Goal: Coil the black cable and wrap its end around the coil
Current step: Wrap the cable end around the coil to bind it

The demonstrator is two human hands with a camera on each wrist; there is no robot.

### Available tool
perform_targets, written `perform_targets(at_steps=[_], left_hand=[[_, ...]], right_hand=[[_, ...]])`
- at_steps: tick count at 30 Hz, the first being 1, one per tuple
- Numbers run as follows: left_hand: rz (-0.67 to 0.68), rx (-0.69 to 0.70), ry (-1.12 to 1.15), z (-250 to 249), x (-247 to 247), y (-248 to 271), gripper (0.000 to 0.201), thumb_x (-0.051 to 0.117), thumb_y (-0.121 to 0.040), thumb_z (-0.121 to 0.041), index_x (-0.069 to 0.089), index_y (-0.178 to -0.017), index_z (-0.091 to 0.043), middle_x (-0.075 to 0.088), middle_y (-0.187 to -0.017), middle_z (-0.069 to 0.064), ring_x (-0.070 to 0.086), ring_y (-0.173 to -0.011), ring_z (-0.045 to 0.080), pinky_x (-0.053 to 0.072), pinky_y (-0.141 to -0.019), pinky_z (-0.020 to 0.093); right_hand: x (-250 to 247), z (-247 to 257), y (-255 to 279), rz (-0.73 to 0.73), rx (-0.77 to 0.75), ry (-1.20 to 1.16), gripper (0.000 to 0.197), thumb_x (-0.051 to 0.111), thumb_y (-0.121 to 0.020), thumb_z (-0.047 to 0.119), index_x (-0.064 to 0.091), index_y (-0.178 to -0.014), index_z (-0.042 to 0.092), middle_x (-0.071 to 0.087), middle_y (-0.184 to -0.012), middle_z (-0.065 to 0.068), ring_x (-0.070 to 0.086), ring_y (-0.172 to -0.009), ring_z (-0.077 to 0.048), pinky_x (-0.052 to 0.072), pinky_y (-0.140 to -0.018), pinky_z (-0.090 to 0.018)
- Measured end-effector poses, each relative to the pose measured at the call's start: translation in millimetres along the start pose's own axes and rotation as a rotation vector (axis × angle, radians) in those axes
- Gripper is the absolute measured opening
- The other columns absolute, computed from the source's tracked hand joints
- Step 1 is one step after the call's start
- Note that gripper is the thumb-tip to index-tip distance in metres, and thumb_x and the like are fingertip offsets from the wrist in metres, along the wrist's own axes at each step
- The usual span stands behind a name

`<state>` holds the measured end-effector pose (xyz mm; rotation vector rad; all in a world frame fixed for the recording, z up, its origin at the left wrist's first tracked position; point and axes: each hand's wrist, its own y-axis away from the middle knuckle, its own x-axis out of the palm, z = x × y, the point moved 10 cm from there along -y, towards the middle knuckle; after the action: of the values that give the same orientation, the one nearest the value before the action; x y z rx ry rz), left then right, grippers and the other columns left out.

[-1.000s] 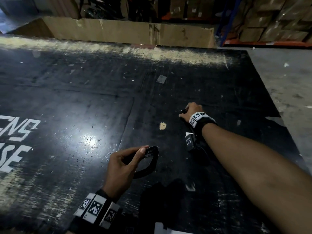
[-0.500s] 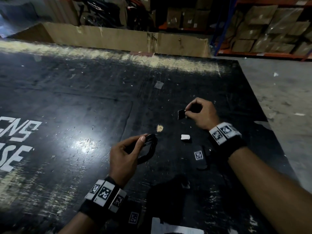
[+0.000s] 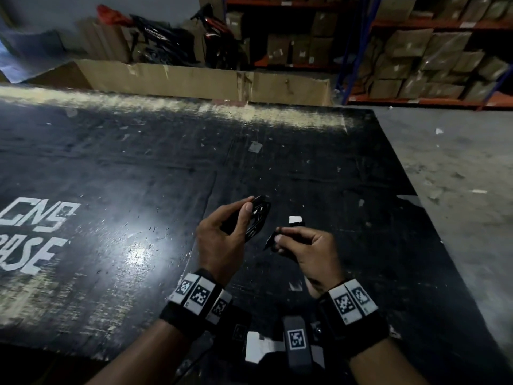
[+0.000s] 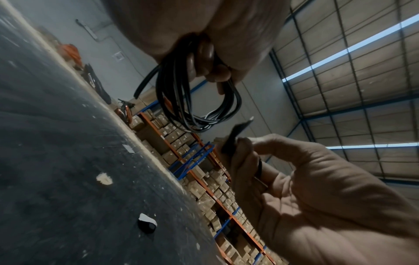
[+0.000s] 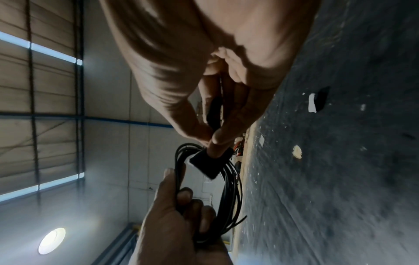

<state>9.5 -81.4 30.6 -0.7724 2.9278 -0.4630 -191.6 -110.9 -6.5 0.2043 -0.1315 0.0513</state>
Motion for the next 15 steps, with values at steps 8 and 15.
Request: perform_targets(at_steps=[8,15], left_hand=[[0.031,0.211,-0.099,-29,13,18,0.018,0.072,-0.096,-0.028,0.080,-0.112,-0.027,0.079,-0.092,0.000,0.078,-0.084,0.020,0.064,-0.072,0.051],[0.116,0.300,-0.139,-39,27,34,0.020,0.076,-0.095,-0.020,0.081,-0.115,-0.021,0.077,-0.086,0.002,0.076,-0.074,0.020,0.062,-0.063,0.046]], right_hand=[[1,-16,24,-0.129,0.177,-0.351,0.013,0.065,-0.088,-0.006,0.068,-0.079,0.002,0.077,-0.072,-0.014,0.075,-0.058,-0.020,0.058,-0.052,-0.022],[9,-23,29,-0.155,0.275,-0.528,0.009,0.065,-0.088,-0.002,0.066,-0.088,0.007,0.075,-0.080,-0.011,0.072,-0.069,-0.017,0.057,-0.061,-0.024]])
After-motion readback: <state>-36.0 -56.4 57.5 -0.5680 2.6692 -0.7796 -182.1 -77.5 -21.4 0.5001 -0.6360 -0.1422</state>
